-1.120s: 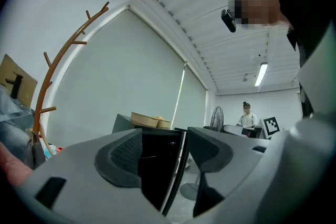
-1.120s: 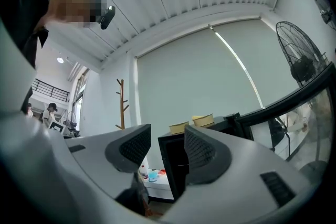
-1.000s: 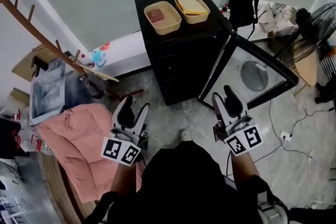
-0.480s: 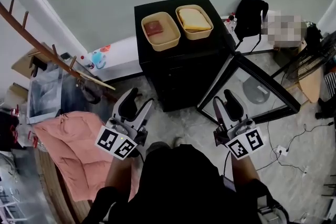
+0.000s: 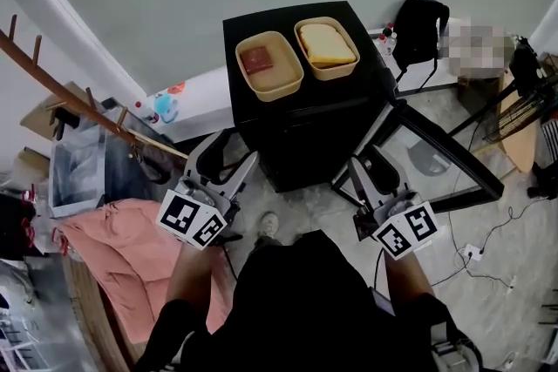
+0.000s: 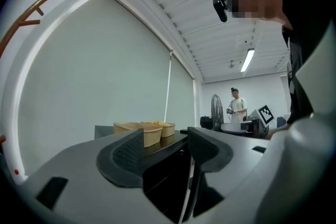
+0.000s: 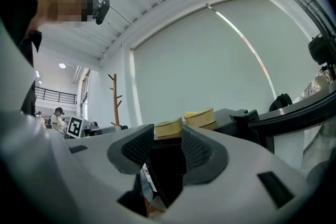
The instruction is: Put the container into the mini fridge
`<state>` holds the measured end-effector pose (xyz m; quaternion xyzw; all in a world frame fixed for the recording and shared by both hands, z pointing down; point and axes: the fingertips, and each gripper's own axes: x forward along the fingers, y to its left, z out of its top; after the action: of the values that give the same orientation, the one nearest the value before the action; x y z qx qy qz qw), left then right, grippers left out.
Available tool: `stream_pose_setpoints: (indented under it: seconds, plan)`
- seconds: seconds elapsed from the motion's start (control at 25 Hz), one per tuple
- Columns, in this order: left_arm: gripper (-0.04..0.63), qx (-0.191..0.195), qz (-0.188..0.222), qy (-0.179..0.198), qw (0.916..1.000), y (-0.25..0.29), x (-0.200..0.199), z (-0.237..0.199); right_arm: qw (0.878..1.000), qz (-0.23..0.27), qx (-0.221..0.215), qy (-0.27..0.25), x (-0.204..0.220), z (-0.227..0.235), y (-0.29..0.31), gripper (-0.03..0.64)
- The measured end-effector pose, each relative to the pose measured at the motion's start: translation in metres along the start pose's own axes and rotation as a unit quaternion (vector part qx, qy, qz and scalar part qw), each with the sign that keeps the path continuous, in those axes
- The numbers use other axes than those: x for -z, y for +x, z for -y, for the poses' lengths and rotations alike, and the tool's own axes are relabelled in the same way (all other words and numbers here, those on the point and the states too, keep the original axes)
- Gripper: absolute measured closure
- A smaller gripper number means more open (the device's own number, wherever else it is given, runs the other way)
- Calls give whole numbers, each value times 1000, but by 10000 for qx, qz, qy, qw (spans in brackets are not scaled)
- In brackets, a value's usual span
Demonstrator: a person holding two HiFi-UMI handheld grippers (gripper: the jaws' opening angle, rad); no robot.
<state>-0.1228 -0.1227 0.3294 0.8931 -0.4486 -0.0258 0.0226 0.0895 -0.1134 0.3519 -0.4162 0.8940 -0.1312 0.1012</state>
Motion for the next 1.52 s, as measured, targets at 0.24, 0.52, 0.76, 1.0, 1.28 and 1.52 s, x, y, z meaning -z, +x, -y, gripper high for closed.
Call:
stream_pose_setpoints:
  seconds: [0.24, 0.52, 0.76, 1.0, 1.28, 1.52]
  plan:
    - [324, 402, -136, 166, 9990, 30, -4, -28, 9999, -82, -30, -107, -3, -7, 26, 440]
    - [333, 1117, -603, 1553, 9797, 58, -4, -36, 9999, -82, 94, 120, -1, -2, 42, 443]
    - [337, 1860, -975, 2361, 9488, 83, 7, -36, 9993, -144, 237, 232, 6, 1, 45, 443]
    - [341, 2377, -1125, 2748, 9249, 98, 17, -40, 9985, -223, 411, 281, 11, 5, 47, 443]
    - [415, 2818, -1713, 3913, 8591, 104, 31, -41, 9977, -260, 558, 285, 12, 8, 47, 443]
    - [478, 3330, -1584, 3542, 8594, 104, 29, -28, 9971, -360, 542, 387, 16, 5, 53, 451]
